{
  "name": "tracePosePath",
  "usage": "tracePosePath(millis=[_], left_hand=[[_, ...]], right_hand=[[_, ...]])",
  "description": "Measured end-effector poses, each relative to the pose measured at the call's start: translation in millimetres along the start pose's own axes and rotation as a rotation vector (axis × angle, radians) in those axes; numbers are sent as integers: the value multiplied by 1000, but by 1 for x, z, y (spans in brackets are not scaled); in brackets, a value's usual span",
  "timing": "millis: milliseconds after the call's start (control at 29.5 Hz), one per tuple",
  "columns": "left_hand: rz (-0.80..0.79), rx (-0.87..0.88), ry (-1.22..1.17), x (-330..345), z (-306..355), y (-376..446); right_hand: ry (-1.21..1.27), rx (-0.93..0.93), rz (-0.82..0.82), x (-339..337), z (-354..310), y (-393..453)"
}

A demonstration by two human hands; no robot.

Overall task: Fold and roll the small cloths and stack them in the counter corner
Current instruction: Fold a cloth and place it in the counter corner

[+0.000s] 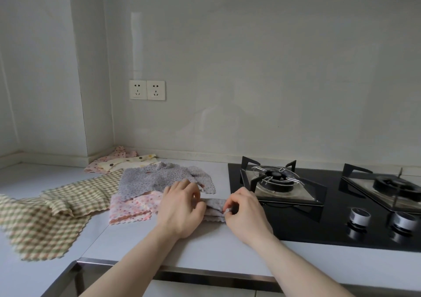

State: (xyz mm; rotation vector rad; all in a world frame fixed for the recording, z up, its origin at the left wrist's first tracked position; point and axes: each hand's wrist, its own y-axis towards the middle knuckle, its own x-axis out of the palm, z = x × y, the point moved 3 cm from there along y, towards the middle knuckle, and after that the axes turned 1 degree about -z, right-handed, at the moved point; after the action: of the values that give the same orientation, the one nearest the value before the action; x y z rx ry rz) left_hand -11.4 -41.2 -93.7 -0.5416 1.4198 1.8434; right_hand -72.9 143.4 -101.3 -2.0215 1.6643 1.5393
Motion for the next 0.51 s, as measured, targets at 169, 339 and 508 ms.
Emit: tracePosePath(millis=[169,339,508], left_hand=[[-143,81,-55,7,1,2],[-205,17,-96,8,-2,2],[-196,-20,-94,10,-3,3]], right_hand=[[-38,32,-74,-2,-4,-1],[20,206,-25,0,0,0],[-31,151,8,1,1,3]])
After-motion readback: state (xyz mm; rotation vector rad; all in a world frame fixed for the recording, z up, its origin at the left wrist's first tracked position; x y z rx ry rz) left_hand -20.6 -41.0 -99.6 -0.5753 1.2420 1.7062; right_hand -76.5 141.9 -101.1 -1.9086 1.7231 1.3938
